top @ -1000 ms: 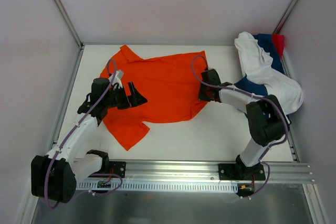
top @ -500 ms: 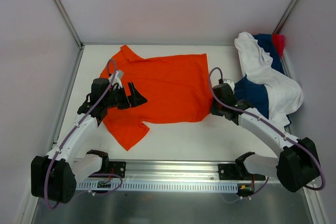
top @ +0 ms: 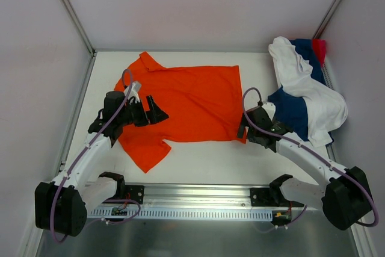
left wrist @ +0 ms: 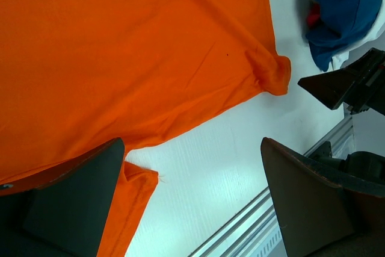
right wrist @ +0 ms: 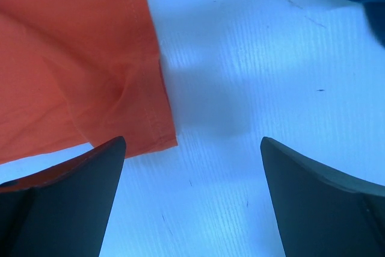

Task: Fold and stack the t-shirts
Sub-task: Flatten out the tshirt

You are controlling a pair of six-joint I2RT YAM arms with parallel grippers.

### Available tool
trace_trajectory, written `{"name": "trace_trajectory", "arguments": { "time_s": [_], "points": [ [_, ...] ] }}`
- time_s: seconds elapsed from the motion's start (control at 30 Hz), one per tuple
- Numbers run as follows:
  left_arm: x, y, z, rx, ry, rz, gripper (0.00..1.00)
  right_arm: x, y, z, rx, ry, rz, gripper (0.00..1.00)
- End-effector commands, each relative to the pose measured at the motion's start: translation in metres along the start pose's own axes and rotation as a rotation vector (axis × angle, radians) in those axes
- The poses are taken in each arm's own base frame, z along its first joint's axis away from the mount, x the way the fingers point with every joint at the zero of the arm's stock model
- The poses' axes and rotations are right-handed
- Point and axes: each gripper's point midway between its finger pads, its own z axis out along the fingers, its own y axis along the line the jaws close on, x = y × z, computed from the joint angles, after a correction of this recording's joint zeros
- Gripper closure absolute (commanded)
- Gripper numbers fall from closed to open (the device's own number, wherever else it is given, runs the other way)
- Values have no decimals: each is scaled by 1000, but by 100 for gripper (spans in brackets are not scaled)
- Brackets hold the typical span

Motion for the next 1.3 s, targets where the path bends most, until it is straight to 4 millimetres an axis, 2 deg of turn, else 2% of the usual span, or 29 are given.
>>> {"name": "trace_trajectory", "arguments": {
  "time_s": [0.0,0.17,0.27,0.33,0.47,0.57,0.6,0.63,0.67,0.73,0.8,0.9,1.03,1.1,1.27],
  "points": [
    [-4,-6,-2,24,-18,11,1,-4,-13,-9,44,-41,28,0],
    [-7,2,-1,-22,-33,14,1,-4,-11,-21,3,-71,34,1],
    [-3,10,0,-62,-20,-13,1,-7,-7,-32,-38,-98,40,0],
    [1,22,1,-127,-22,-77,1,-14,-3,-43,-86,-132,55,1],
    [27,50,13,-244,23,-123,1,-27,16,-69,-240,-182,77,0],
    [38,69,17,-335,37,-144,1,-32,19,-87,-312,-211,88,0],
    [48,79,19,-375,54,-181,1,-35,19,-93,-328,-223,91,0],
    [51,91,18,-436,38,-198,1,-34,15,-100,-341,-233,93,1],
    [63,104,17,-490,48,-227,2,-36,14,-105,-349,-243,97,0],
    [68,120,15,-577,15,-270,1,-39,8,-119,-379,-279,114,1],
    [77,134,12,-643,17,-275,1,-38,2,-126,-390,-296,120,1],
    [87,145,8,-694,30,-283,1,-42,-7,-141,-413,-343,134,1],
    [101,158,-8,-797,29,-341,1,-45,-14,-151,-421,-380,135,1],
    [109,167,-27,-891,21,-373,1,-45,-14,-151,-426,-381,136,1],
    [112,164,-57,-954,-29,-412,1,-44,-9,-148,-443,-385,126,0]
  ]
}}
